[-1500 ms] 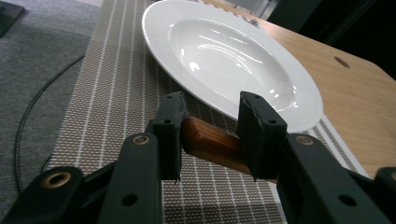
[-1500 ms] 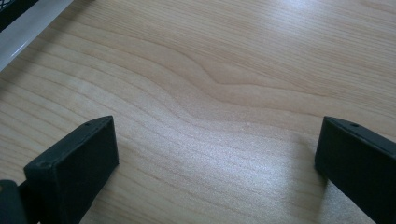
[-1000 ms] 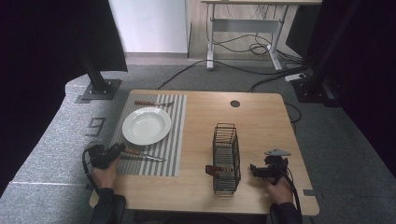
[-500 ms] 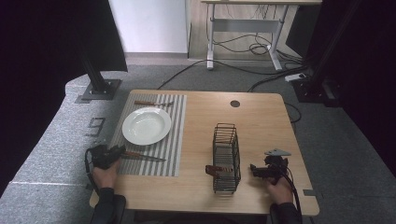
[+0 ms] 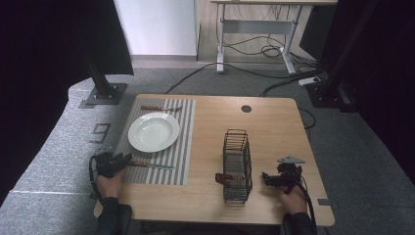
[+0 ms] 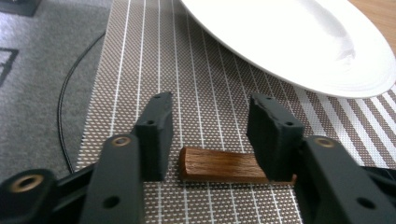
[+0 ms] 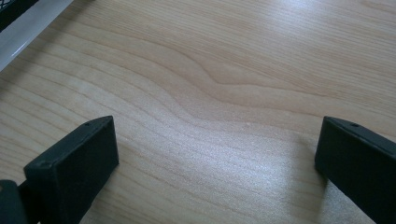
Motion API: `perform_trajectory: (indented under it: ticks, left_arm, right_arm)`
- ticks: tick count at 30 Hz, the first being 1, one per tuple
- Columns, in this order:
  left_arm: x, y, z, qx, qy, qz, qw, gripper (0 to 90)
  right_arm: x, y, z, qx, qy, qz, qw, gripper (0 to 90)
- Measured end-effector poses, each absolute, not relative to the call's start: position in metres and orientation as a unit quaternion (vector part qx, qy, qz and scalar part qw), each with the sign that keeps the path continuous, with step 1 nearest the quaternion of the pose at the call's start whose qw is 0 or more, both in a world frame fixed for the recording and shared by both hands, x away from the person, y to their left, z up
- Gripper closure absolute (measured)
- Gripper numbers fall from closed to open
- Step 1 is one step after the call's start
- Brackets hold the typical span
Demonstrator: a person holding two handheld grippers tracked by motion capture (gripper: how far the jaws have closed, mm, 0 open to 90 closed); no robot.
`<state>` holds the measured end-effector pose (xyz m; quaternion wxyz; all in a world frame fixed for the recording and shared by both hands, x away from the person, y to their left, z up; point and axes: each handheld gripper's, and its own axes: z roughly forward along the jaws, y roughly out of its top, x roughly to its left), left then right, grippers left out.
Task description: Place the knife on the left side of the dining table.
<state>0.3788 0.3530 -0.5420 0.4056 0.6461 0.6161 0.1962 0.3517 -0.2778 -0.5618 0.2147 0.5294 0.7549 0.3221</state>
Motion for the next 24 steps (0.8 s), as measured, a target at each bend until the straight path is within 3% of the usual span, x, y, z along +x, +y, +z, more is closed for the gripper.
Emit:
perform_trajectory:
  ticks: [9,17,24]
  left_arm:
    - [0.370,0.347,-0.534,0.670,0.574,0.212,0.419,24.2]
    - [0.363,0.317,-0.527,0.720,0.526,0.210,0.401,1.7]
    - [0.355,0.289,-0.527,0.746,0.491,0.185,0.410,0.0]
  right_arm:
    - [0.352,-0.278,-0.562,0.529,0.755,0.322,0.215,0.0]
    - [0.352,-0.278,-0.562,0.529,0.755,0.322,0.215,0.0]
    - [0.352,-0.278,-0.562,0.529,0.755,0.322,0.215,0.0]
